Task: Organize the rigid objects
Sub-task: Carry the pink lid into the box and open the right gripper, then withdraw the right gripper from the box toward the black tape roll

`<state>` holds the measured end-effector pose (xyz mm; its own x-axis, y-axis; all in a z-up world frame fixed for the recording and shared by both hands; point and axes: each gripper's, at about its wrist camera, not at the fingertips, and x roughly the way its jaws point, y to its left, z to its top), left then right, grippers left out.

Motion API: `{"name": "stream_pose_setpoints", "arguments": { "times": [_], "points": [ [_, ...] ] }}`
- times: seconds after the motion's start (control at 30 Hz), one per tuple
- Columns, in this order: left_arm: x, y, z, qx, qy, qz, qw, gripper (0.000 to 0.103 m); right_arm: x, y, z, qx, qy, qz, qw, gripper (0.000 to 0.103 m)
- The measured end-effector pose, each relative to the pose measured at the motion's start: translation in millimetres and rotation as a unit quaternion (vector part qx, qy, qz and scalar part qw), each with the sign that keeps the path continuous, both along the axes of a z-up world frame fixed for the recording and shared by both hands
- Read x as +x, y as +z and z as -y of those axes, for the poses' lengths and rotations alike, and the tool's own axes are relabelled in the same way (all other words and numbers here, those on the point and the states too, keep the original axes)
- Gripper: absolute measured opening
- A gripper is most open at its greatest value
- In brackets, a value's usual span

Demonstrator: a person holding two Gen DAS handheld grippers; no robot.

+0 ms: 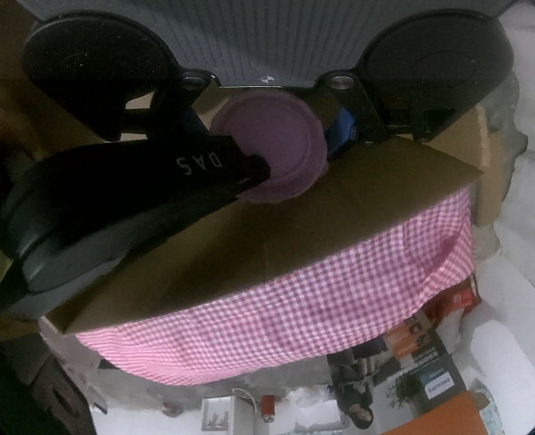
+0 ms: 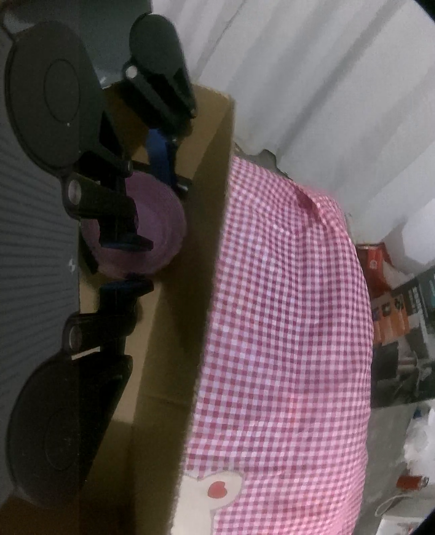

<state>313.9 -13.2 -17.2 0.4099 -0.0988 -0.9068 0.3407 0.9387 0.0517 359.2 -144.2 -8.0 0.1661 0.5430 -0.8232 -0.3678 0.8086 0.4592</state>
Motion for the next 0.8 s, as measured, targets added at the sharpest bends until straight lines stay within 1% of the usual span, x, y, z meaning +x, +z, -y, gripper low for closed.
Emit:
{"name": "stream_pose_setpoints", "arguments": {
  "times": [0.07, 0.13, 0.2, 0.27, 0.3, 0.5, 0.8],
  "points": [
    [2.9, -3.1, 0.0, 0.004, 0.005, 0.001, 1.0, 0.075, 3.8, -6.3, -0.6, 0.012, -0.009, -0.009, 1.0, 0.022],
    [4.0, -2.8, -0.5, 0.003, 0.01, 0.005, 0.9999, 0.075, 7.2, -11.2, 0.7, 0.024, -0.019, -0.023, 0.999, 0.026],
    [3.2, 1.8, -1.2, 0.003, 0.012, 0.011, 0.9999, 0.078, 6.4, -12.5, 3.4, 0.029, -0.026, -0.034, 0.999, 0.033],
    [-0.6, 10.3, -2.2, 0.002, 0.013, 0.024, 0.9996, 0.082, 2.5, -8.2, 7.3, 0.031, -0.029, -0.031, 0.999, 0.045],
    [-2.5, 14.5, -2.8, 0.002, 0.012, 0.03, 0.9995, 0.085, -1.3, -3.4, 9.2, 0.031, -0.03, -0.028, 0.999, 0.046],
    [-26.2, 45.3, -4.0, -0.009, 0.011, 0.057, 0.9983, 0.088, -20.2, 27.1, 27.0, 0.045, -0.04, -0.012, 0.998, 0.046],
    [-91.2, 104.3, -10.3, -0.032, 0.004, 0.114, 0.9929, 0.094, -73.8, 89.0, 61.7, 0.069, -0.045, 0.034, 0.996, 0.047]
  ]
}}
